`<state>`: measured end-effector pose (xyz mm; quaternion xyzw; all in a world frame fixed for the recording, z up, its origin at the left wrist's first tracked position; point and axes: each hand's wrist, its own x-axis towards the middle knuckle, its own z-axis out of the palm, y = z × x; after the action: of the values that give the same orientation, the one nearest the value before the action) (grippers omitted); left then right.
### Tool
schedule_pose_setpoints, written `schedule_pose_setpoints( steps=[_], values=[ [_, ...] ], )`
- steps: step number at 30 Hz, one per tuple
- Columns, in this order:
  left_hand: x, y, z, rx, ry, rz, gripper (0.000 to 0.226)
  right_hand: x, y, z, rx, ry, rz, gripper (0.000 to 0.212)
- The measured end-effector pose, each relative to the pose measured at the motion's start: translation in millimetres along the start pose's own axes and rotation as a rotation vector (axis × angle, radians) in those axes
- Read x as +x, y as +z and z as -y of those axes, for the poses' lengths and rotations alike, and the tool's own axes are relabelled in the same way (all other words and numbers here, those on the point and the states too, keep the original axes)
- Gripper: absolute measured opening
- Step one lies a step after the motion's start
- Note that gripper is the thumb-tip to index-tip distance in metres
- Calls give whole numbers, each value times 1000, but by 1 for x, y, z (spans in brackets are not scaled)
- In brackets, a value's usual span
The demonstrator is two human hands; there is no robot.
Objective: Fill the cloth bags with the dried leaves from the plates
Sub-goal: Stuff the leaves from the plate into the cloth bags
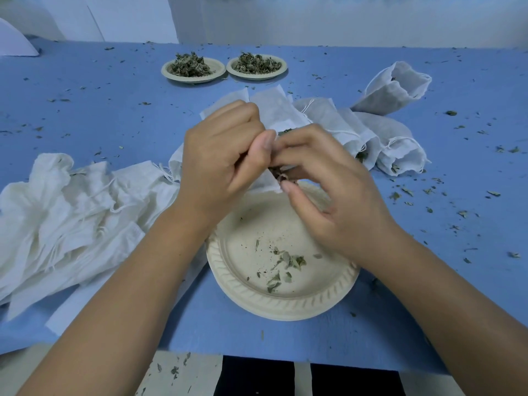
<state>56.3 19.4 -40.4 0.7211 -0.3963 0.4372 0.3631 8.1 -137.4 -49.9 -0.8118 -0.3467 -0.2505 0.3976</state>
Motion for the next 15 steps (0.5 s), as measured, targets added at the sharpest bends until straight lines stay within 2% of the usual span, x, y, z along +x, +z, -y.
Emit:
schedule_pose_setpoints(
  steps=[2, 3, 7, 9, 12, 14, 15],
  values=[
    [-1, 0, -1, -2, -4, -10, 49, -2, -3, 2, 9, -41, -27, 13],
    [-1, 1, -2, -5, 1, -9, 49, -3, -3, 4, -17, -60, 12, 16],
    [-2, 2, -2, 45, 22, 30, 41, -4, 0, 5, -78, -14, 296, 39],
    [-1, 2, 0, 56, -9, 6, 42, 0, -5, 5, 98, 56, 234, 40],
    [0, 0, 3, 67, -24, -37, 41, 3, -19, -1, 355, 140, -34, 42],
    [0, 0, 3, 64, -26, -49, 41, 3, -27, -7, 309, 251, -120, 44],
    [0, 0, 3, 61, -26, -50, 41, 3, -28, -9, 223, 319, -79, 46]
  ],
)
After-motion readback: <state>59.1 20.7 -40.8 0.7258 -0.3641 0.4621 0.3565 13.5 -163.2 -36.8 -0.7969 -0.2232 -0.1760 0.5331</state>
